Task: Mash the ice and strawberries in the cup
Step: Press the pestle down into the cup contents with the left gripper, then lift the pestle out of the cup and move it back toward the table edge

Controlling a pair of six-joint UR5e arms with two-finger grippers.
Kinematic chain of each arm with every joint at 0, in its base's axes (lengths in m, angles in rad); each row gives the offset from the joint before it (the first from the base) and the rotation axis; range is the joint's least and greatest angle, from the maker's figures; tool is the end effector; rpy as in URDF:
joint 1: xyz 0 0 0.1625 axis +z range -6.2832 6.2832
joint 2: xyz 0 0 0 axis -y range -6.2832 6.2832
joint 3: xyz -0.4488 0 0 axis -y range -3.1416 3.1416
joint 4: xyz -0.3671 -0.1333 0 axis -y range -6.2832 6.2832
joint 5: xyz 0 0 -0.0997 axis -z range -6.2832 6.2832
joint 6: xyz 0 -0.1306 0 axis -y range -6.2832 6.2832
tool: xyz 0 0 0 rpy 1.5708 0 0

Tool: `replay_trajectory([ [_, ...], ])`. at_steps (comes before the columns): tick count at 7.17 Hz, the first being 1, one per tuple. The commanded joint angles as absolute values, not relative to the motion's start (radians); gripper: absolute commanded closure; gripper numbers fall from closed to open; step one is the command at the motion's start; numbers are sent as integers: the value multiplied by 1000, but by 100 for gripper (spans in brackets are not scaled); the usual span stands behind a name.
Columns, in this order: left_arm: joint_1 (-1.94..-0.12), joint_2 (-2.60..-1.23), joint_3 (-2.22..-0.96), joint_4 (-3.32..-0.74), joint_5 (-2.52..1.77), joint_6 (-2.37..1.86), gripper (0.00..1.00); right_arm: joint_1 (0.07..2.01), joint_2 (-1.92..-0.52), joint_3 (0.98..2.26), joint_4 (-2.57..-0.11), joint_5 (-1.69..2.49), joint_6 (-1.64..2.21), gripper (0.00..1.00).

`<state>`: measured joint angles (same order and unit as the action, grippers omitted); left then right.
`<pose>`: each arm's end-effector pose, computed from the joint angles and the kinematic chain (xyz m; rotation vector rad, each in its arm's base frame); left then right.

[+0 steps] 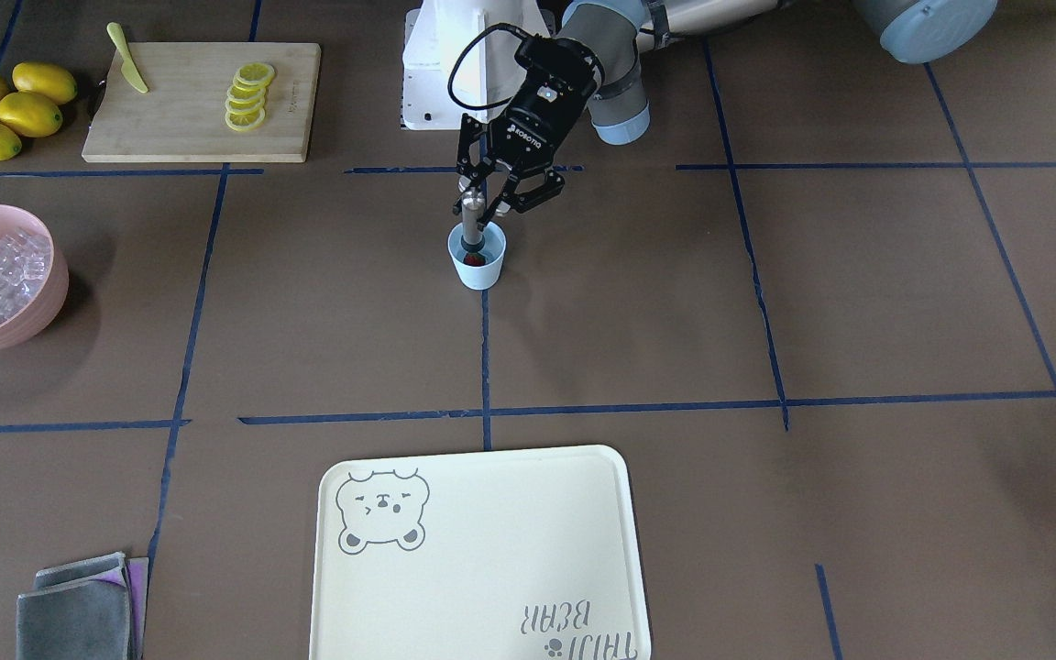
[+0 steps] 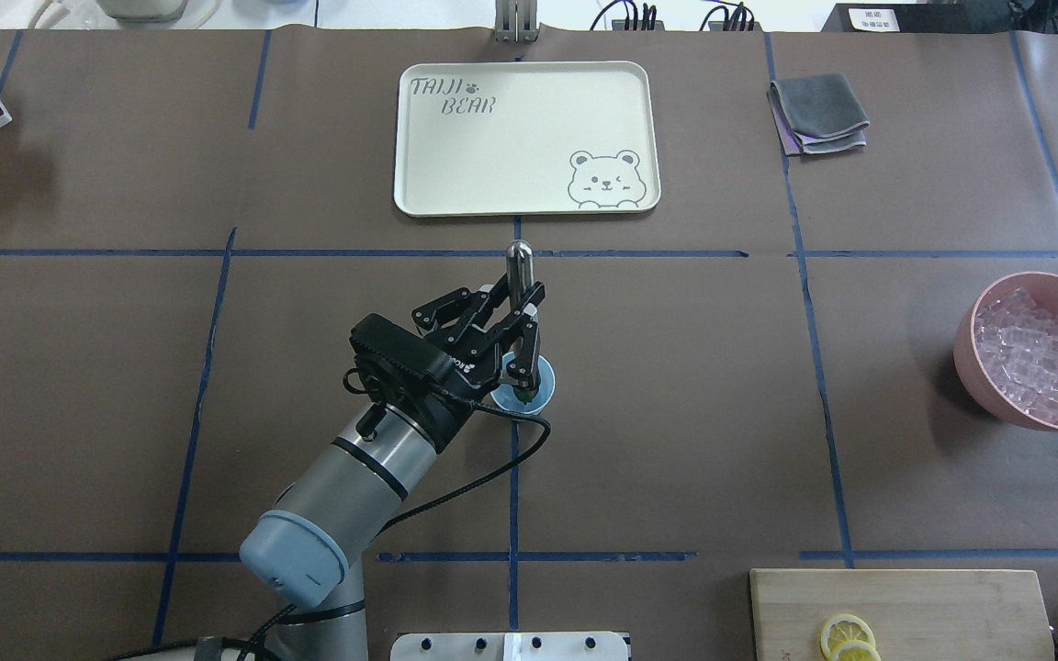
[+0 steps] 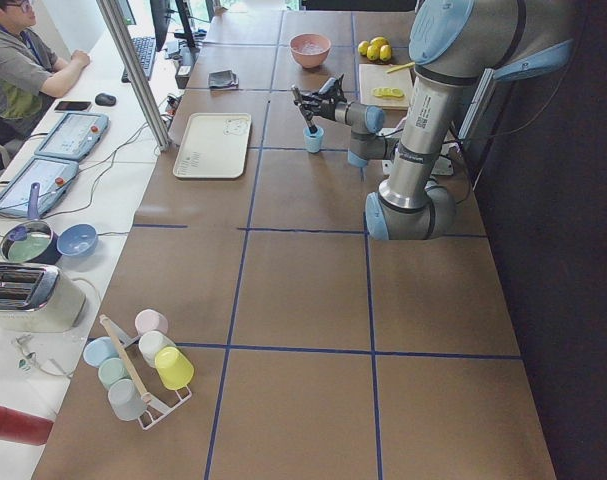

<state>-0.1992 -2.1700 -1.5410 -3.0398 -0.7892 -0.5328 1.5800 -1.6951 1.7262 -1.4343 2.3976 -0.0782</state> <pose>0.5437 -0.3396 0.2044 1.4508 1.2318 -0.2319 0.0411 -0.4240 0.6670 0.1939 -0.8176 -0.1342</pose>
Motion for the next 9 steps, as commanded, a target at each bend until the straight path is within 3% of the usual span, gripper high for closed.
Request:
replay_trajectory([
  [1, -210, -2134, -1679, -3028, -823, -470, 100, 1580, -1695, 1726, -1433, 2398, -80, 1],
  [4, -342, -2084, -1788, -2918, -951, -497, 100, 1580, -1684, 1727, -1431, 2396, -80, 1],
  [9, -708, -1850, -1790, -2841, -1501, -871, 100, 1580, -1681, 1732, -1431, 2395, -80, 1],
])
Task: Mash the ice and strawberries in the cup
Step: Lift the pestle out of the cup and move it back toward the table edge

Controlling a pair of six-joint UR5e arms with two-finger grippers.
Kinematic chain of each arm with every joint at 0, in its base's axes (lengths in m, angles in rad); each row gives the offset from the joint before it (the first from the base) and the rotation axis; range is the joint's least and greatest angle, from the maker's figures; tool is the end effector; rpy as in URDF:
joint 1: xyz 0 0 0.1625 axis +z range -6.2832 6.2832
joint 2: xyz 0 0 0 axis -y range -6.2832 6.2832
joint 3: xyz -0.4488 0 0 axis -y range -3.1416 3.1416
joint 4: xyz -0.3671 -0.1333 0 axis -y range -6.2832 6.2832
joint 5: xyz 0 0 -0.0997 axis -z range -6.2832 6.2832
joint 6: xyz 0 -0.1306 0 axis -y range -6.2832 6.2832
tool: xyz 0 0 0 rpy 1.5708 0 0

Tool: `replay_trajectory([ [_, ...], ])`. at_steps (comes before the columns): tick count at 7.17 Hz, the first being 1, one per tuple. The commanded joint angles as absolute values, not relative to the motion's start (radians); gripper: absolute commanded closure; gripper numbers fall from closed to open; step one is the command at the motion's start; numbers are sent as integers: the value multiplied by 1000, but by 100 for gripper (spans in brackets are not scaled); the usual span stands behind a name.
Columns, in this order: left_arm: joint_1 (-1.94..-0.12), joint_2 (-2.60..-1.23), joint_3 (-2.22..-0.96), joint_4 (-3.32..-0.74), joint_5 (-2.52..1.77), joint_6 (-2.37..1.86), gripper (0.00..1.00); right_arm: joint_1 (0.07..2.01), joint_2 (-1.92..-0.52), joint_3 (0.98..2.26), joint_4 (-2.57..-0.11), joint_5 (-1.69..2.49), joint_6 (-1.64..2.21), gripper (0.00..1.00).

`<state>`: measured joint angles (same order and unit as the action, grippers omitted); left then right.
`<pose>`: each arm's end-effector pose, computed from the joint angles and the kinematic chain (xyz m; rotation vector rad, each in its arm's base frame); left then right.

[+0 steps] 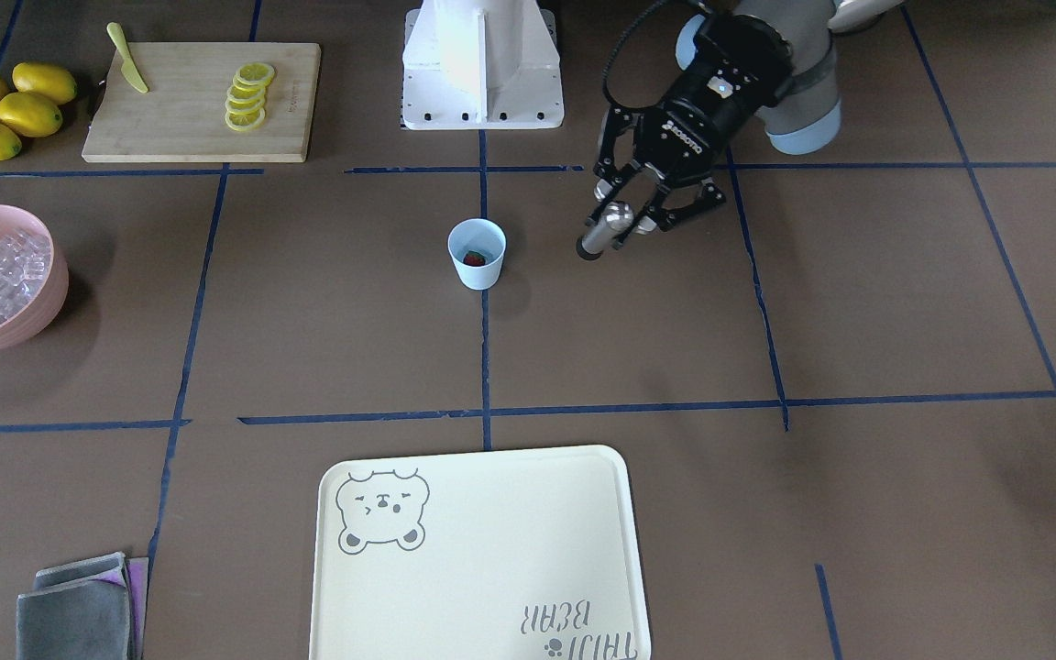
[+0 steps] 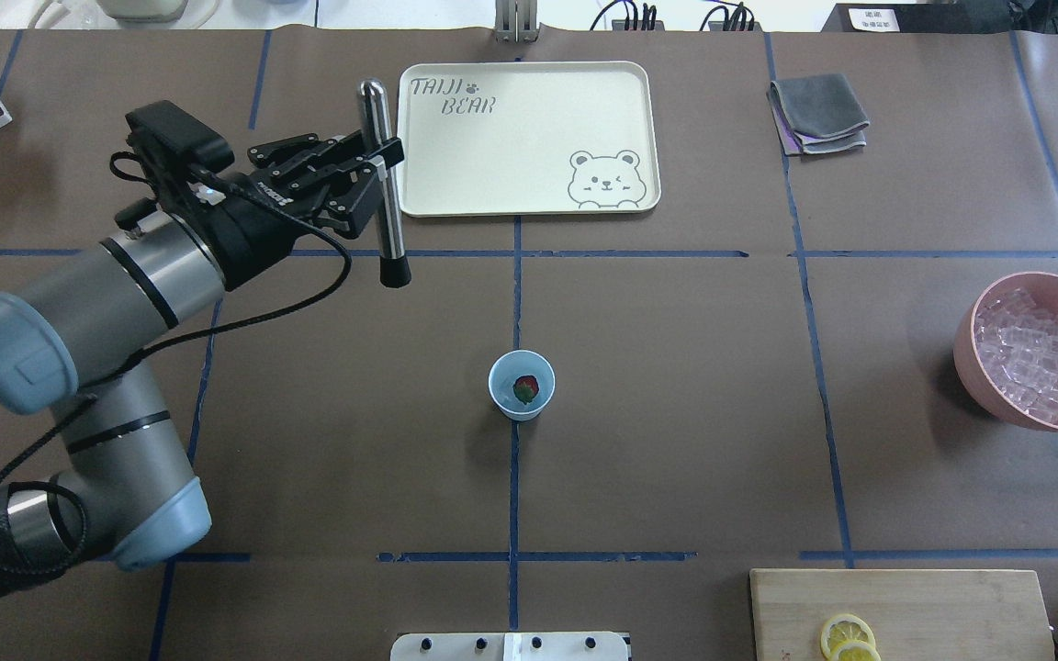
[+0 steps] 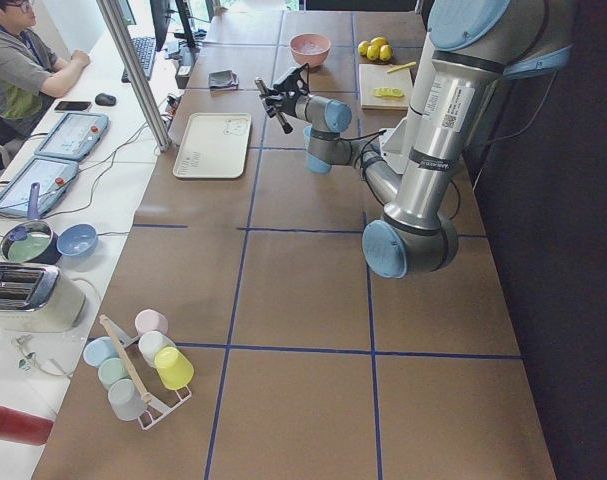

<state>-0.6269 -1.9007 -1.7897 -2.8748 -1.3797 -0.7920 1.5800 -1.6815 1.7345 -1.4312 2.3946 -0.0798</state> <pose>0.3559 -0.4530 0.2641 1.2928 1.3207 -0.0711 0.0414 -0.4315 0.6571 0.2181 -0.8129 -0.1457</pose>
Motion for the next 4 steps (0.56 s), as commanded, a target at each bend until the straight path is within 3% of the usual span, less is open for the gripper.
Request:
replay_trajectory([
  [1, -760, -1812, -1790, -2804, -1600, -940, 100, 1580, -1681, 1732, -1433, 2396, -80, 1],
  [4, -880, -1639, -1787, -2758, -1883, -1102, 100, 1580, -1681, 1738, -1431, 2395, -78, 1],
])
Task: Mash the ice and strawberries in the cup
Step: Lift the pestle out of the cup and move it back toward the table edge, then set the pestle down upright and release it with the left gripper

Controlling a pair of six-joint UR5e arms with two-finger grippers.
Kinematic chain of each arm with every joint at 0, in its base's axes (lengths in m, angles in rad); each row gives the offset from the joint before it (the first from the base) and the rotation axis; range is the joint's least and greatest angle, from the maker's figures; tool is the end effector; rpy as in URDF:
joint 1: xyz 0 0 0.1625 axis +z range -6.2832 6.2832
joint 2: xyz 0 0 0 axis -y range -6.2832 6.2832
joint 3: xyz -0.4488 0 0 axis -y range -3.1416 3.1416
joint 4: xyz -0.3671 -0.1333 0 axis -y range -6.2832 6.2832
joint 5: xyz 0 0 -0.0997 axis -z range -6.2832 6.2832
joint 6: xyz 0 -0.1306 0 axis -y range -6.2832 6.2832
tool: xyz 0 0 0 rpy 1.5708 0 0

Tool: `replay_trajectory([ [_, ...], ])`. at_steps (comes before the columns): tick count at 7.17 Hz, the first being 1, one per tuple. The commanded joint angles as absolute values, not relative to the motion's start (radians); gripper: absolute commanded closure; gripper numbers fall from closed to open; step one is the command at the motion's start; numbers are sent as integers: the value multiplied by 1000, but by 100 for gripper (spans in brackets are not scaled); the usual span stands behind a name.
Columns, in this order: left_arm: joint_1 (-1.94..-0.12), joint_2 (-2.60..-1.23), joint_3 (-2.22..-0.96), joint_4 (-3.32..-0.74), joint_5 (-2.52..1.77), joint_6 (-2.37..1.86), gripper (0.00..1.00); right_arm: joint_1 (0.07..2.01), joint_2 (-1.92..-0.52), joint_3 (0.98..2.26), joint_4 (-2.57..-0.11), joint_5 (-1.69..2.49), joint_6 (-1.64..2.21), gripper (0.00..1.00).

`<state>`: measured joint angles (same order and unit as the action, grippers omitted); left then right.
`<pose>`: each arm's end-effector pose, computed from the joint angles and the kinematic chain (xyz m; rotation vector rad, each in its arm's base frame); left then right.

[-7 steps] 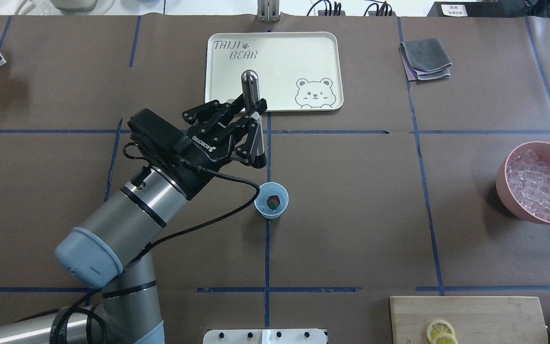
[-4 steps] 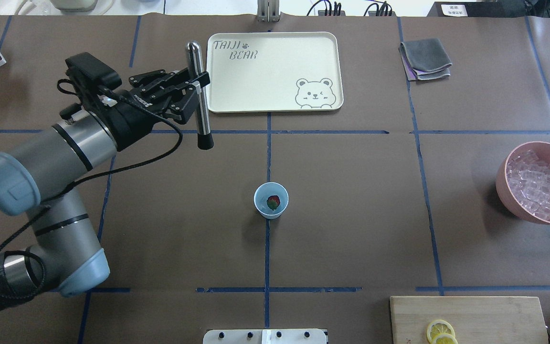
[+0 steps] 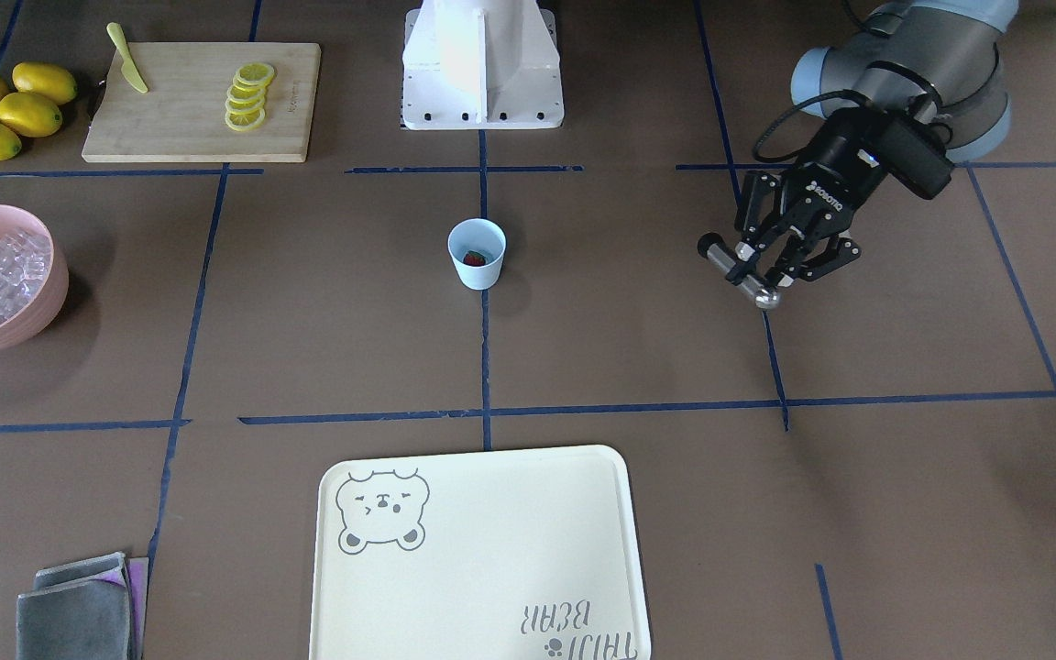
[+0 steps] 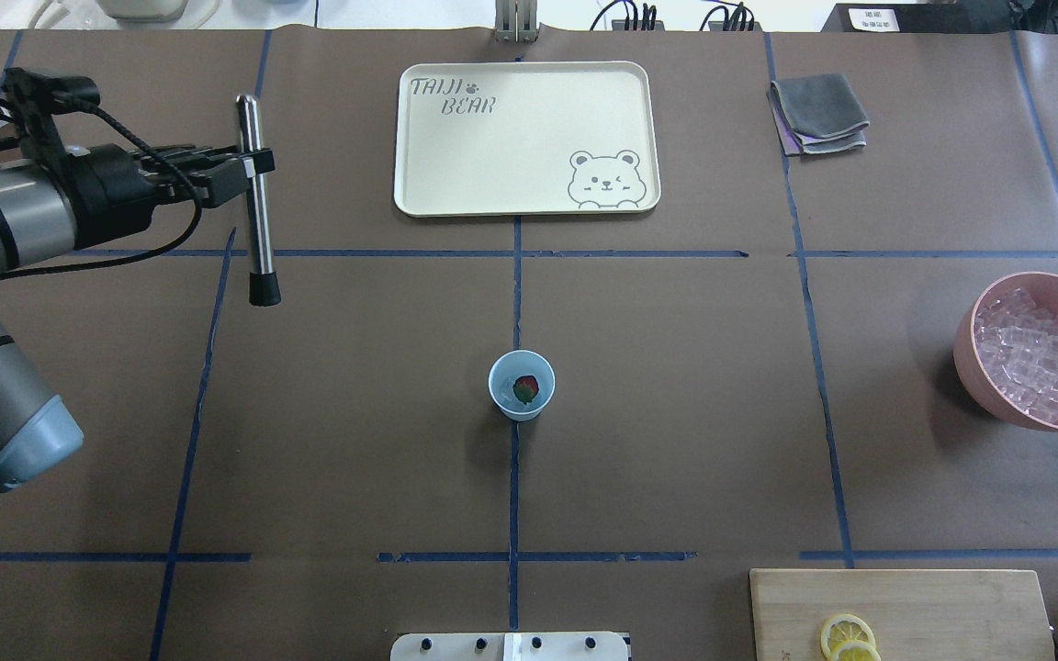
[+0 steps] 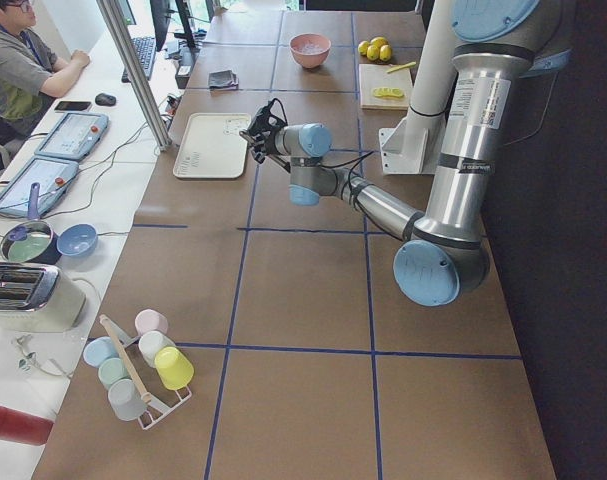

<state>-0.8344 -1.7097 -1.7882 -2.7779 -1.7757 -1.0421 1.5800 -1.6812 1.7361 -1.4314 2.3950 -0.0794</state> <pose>0.2801 -0.4679 0.3802 0.8550 1.3098 -0.0806 0.0414 -0.4317 0.6562 0.2195 -0.8132 -0.1461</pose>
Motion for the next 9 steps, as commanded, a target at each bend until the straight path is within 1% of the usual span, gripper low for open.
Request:
replay_trajectory([
  [1, -928, -1602, -1773, -2684, -1975, -1117, 100, 1580, -1678, 1738, -1431, 2395, -78, 1],
  [3, -1096, -1565, -1760, -2494, -2249, -1109, 100, 1580, -1678, 1752, -1431, 2396, -78, 1],
  [4, -1127, -1545, -1731, -2456, -2307, -1103, 100, 1580, -1680, 1755, -1431, 2396, -78, 1],
  [5, -1126, -1520, -1688, -2457, -2307, -1089, 100, 1580, -1680, 1755, -1431, 2396, -78, 1],
  [7, -1127, -1483, -1596, -2453, -2306, -903, 100, 1580, -1680, 1755, -1431, 2396, -78, 1],
  [9, -1129, -1483, -1522, -2450, -2298, -759, 100, 1580, -1680, 1753, -1431, 2395, -78, 1],
])
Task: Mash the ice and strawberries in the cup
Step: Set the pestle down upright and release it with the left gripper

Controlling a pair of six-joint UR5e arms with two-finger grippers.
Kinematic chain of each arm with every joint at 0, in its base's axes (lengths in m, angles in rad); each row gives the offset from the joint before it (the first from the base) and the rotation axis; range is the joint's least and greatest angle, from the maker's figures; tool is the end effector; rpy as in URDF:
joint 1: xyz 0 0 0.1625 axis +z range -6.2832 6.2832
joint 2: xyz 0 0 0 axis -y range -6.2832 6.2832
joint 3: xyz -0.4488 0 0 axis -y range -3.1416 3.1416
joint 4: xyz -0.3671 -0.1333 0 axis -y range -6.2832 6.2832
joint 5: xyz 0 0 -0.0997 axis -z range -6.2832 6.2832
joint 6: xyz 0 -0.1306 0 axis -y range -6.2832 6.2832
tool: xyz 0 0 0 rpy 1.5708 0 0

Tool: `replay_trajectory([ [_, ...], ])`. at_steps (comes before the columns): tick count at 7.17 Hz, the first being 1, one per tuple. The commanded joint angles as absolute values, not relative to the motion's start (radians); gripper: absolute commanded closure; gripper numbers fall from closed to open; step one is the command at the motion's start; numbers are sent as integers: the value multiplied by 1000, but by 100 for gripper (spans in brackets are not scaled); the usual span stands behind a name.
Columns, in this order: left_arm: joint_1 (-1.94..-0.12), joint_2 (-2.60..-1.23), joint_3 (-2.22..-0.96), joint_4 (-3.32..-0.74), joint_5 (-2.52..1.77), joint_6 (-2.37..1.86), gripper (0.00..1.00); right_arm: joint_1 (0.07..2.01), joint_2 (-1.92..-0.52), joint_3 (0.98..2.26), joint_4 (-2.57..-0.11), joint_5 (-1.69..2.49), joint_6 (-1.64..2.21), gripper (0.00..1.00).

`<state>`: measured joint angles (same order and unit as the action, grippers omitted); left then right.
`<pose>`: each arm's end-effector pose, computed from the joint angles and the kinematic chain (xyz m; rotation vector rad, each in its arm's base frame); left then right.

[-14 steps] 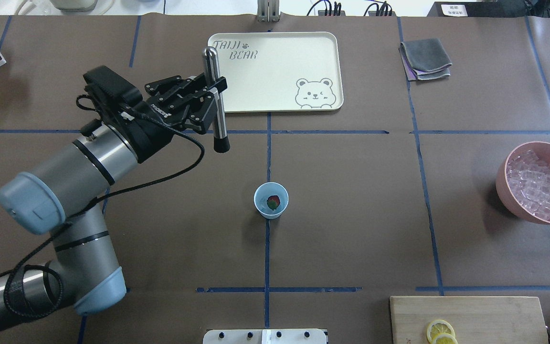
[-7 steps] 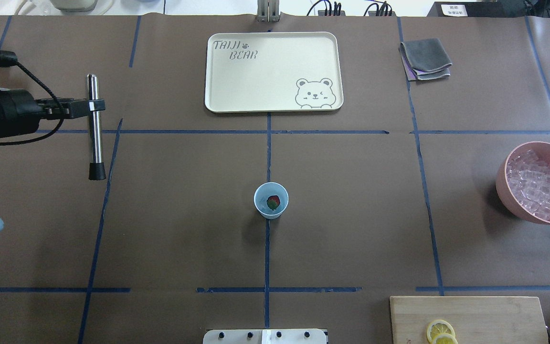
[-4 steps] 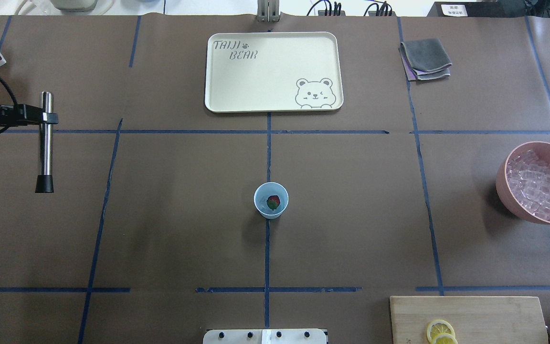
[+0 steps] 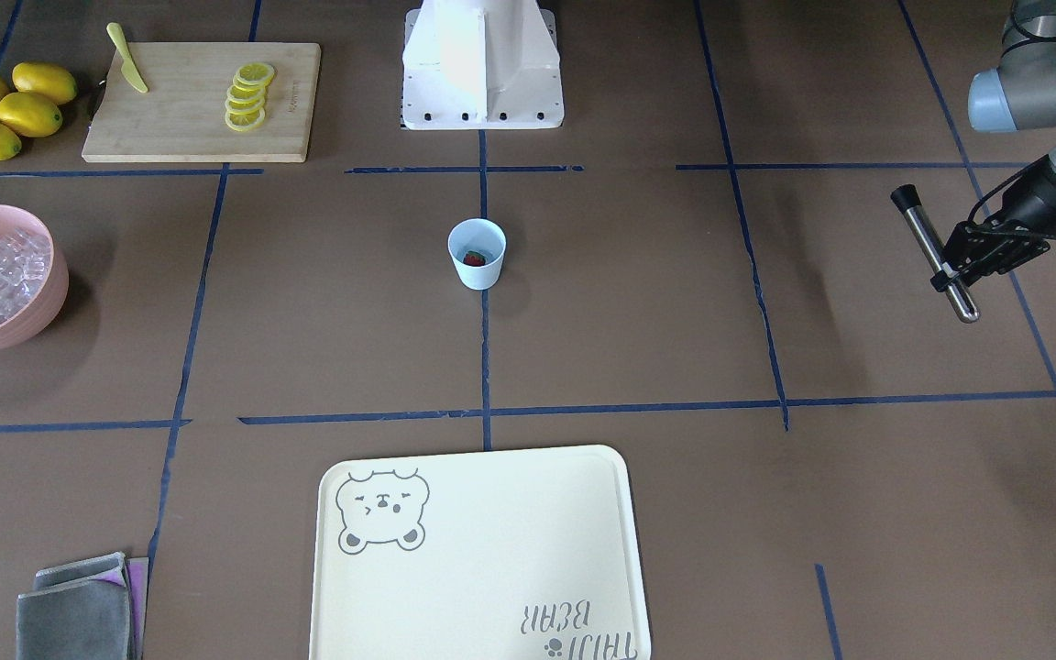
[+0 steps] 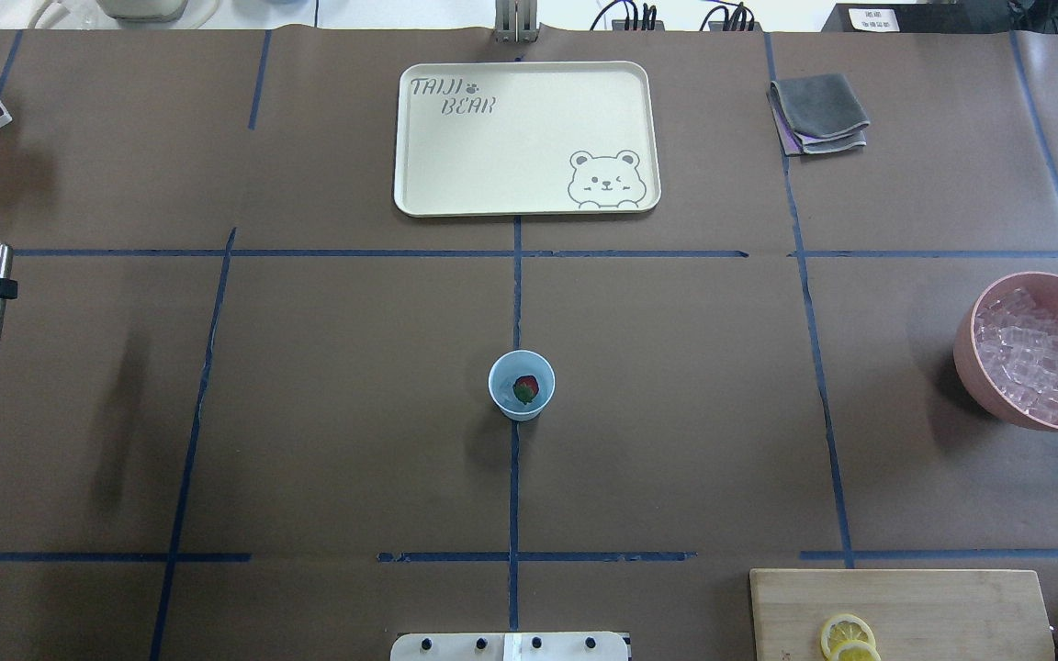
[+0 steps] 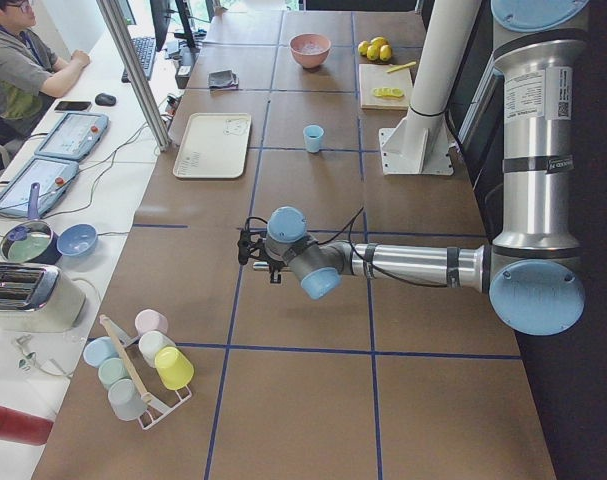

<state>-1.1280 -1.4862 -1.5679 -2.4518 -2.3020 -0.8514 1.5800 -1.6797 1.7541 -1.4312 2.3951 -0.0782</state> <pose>0.1584 -0.4417 0.6389 0.1863 1.0047 -0.0825 0.0414 -0.4332 0.6468 0.2376 -0.8121 -0.1530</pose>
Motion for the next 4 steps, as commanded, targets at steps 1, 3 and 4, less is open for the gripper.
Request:
replay_trajectory([
  [1, -1127, -1483, -1488, -2448, -2295, -708, 100, 1580, -1680, 1752, -1431, 2395, -78, 1],
  [3, -1124, -1483, -1430, -2450, -2249, -678, 100, 1580, -1680, 1753, -1431, 2395, -78, 1],
  [4, -1123, -1485, -1413, -2450, -2229, -667, 100, 1580, -1680, 1753, -1431, 2395, -78, 1],
])
